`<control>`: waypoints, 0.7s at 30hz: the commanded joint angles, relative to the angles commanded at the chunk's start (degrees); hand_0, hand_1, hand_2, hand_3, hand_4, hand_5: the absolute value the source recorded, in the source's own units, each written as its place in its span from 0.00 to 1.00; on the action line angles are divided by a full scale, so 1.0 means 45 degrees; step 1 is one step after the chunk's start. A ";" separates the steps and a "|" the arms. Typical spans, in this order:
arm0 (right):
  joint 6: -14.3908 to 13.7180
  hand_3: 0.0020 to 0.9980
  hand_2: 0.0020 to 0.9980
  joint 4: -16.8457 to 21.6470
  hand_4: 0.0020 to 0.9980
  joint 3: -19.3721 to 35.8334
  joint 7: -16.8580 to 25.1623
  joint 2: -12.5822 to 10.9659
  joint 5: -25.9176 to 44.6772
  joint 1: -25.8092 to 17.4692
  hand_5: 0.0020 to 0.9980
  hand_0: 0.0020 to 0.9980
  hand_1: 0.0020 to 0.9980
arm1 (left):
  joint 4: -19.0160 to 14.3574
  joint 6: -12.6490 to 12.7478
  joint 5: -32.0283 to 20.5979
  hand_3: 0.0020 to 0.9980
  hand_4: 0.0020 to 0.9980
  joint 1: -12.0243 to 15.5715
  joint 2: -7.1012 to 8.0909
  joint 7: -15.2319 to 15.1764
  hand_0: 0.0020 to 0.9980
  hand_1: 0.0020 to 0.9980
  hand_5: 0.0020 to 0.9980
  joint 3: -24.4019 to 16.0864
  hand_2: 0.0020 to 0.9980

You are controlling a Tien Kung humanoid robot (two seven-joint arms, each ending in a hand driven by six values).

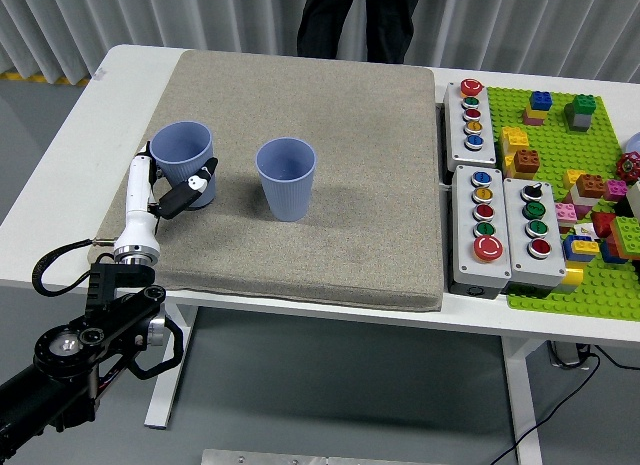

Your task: Pick cup pour cup place

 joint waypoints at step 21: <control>0.0025 0.58 0.59 0.0000 0.00 0.0001 -0.0019 0.0011 -0.0086 -0.0035 0.04 0.69 0.67 | 0.0287 0.0000 0.0093 0.80 0.84 0.0342 -0.0128 -0.0321 0.66 0.67 0.40 -0.0214 0.71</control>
